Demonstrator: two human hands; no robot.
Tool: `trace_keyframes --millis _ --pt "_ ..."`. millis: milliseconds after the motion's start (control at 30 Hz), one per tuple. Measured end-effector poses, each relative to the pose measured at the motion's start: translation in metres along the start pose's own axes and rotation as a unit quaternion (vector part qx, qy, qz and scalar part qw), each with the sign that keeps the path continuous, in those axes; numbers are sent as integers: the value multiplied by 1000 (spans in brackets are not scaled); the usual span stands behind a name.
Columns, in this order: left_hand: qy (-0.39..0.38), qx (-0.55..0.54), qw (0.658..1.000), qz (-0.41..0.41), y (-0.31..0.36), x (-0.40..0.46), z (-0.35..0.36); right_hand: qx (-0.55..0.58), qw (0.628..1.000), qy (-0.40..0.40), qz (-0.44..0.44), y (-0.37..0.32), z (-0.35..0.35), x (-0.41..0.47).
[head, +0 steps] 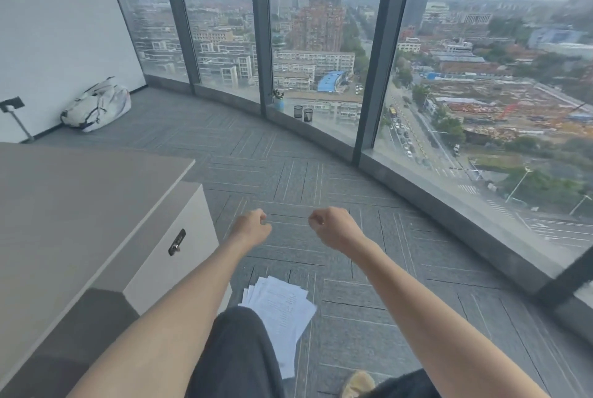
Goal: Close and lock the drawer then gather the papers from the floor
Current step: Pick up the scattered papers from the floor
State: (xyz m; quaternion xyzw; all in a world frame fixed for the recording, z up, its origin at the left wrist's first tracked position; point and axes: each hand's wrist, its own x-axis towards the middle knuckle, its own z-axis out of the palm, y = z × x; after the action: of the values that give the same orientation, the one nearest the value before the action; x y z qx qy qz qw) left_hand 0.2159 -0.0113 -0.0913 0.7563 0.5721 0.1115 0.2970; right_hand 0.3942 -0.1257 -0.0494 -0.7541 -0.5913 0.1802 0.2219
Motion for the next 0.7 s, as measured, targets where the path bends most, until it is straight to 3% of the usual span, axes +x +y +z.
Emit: trace_keyframes --millis 700 --pt "-57 -34 985 -162 -170 151 140 67 984 -135 98 106 214 192"
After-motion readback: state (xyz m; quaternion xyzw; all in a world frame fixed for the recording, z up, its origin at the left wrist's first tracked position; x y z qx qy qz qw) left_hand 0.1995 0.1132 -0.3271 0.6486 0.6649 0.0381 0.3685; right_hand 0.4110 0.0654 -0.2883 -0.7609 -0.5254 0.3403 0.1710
